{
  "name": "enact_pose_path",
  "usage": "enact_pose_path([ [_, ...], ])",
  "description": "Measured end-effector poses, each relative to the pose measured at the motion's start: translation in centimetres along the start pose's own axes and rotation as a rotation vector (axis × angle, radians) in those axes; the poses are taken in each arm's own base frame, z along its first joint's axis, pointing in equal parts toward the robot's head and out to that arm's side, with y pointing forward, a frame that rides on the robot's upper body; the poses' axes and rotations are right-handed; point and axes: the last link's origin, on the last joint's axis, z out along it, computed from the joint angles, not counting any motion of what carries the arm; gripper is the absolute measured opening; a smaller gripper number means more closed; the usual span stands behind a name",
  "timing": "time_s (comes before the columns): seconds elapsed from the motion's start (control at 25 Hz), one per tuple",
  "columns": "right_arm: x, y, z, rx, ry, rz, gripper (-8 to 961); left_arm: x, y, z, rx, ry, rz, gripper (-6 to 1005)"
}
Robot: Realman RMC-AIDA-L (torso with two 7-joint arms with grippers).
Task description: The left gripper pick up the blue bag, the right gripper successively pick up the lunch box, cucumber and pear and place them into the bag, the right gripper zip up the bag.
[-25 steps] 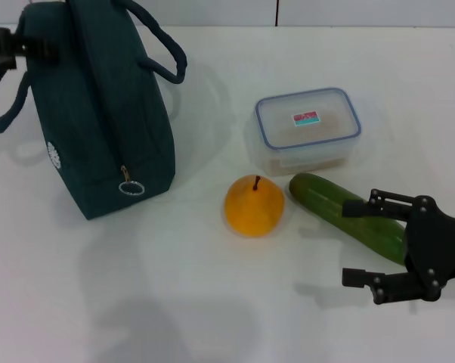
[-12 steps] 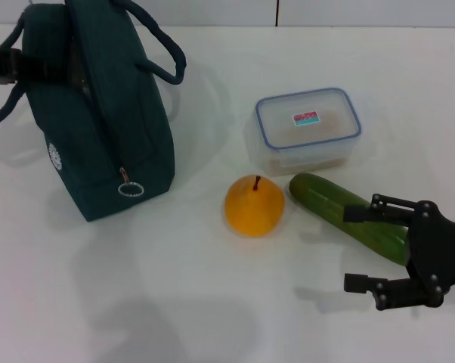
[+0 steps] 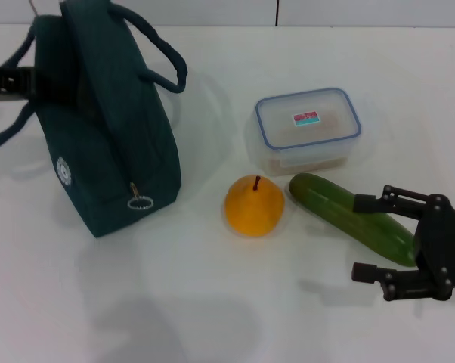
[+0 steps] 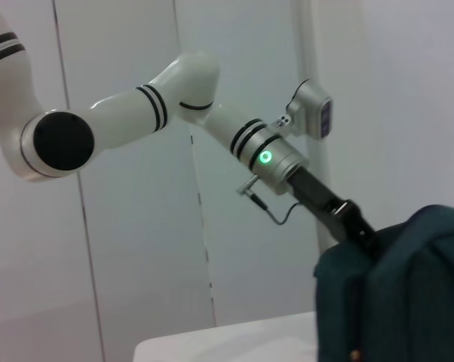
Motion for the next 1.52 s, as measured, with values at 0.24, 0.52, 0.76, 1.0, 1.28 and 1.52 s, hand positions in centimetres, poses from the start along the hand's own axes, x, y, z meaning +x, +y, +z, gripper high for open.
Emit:
enact_pose_path([
  [0.24, -0.2, -0.4, -1.2, 0.062, -0.017, -0.003, 860, -1.8, 0.5, -0.1, -0.046, -0.065, 0.015, 37],
  [0.52, -0.3, -0.8, -2.1, 0.105, -0.019, 0.002, 860, -3.8, 0.9, -1.6, -0.058, -0.095, 0.039, 37],
  [0.76, -0.5, -1.3, -2.7, 0.149, -0.034, 0.005, 859, -4.9, 1.8, -3.1, -0.088, -0.118, 0.067, 37],
  [1.0, -0.5, -1.5, -2.9, 0.168, -0.031, 0.007, 859, -5.2, 3.0, -3.5, -0.162, -0.129, 0.094, 37],
  [1.28, -0.5, -2.0, -2.6, 0.175, -0.021, 0.002, 858, -5.1, 3.8, -2.8, -0.204, -0.130, 0.103, 37],
  [1.52, -0.3, -2.1, -2.6, 0.189, -0.010, 0.005, 858, -4.7, 4.0, -2.2, -0.233, -0.115, 0.093, 37],
])
